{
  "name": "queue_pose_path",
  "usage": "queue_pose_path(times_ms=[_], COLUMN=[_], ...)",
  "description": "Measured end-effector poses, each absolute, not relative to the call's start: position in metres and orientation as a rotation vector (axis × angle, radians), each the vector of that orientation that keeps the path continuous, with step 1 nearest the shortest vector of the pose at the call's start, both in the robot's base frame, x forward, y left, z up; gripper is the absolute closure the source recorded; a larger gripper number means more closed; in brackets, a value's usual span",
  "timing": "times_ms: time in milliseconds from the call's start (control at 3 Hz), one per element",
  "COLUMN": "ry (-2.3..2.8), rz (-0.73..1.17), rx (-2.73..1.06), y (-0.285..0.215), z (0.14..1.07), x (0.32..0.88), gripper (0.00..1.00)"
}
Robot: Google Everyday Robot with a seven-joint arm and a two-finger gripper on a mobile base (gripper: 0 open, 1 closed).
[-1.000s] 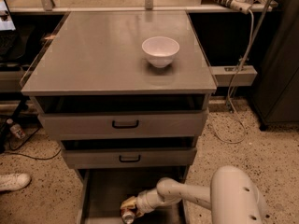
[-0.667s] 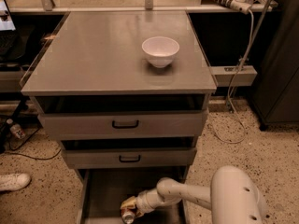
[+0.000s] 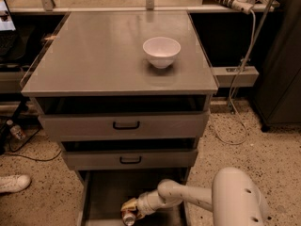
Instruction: Place coke can into bottom drawer
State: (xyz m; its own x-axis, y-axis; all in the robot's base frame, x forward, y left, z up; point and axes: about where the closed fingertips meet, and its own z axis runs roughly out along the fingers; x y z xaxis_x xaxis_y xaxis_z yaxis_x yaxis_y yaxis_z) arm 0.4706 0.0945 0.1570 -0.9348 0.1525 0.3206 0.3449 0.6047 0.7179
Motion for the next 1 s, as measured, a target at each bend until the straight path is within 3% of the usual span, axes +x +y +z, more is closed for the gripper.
queue_pose_path(times_ms=[333,667,1000], ry=[-2.605,-2.605,-2.605], rz=[-1.237,-1.237,-1.237], rx=[-0.41,-0.41,-0.41], y=[0.0946,0.0946,0.0946], z=[0.1569,0.1569,0.1569], x=[0.4706,0.4705,0.4705], gripper=[0.11,0.0,0.0])
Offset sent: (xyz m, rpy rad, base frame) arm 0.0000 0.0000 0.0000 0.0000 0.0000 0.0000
